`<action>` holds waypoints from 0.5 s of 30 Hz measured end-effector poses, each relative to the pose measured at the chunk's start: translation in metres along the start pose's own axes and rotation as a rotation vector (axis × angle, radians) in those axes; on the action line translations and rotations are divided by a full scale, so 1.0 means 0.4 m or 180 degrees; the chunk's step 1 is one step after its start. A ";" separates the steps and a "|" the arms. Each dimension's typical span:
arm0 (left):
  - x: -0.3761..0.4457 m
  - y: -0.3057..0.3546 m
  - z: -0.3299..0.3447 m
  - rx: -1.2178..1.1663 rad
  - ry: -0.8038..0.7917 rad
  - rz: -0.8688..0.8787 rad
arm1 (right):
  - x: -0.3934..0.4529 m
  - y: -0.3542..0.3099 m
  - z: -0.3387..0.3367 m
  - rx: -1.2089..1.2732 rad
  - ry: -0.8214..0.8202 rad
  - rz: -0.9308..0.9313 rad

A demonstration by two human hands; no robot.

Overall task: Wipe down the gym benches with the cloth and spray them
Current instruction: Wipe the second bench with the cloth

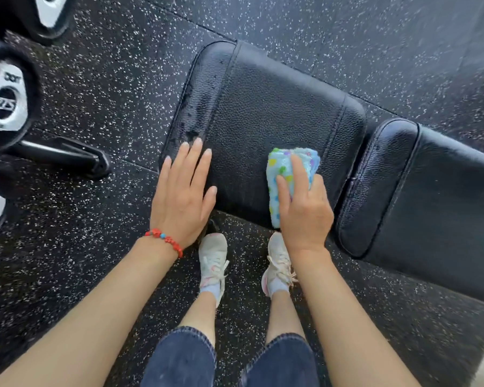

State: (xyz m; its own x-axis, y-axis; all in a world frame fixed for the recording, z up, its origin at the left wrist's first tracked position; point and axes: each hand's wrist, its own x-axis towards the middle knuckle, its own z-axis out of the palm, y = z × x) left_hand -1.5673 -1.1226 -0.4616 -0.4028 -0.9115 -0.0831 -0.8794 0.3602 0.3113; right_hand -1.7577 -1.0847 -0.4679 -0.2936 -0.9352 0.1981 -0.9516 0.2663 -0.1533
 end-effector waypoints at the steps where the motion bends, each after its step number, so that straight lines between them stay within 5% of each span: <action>1: -0.004 0.001 -0.009 -0.0002 -0.0056 -0.0003 | -0.013 0.013 -0.016 -0.0014 -0.0081 0.0204; 8: -0.055 0.032 -0.066 -0.0036 -0.0239 0.0084 | -0.036 0.012 -0.151 0.0855 -0.0993 0.1412; 15: -0.111 0.084 -0.156 0.0026 -0.0258 0.0016 | -0.047 0.033 -0.291 0.1638 -0.0878 0.1956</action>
State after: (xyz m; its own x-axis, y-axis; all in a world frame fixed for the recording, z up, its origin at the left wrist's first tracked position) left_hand -1.5632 -1.0822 -0.3885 -0.4262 -0.8908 -0.1579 -0.8792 0.3667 0.3041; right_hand -1.7753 -1.0364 -0.3612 -0.6489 -0.7003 -0.2975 -0.4506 0.6687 -0.5914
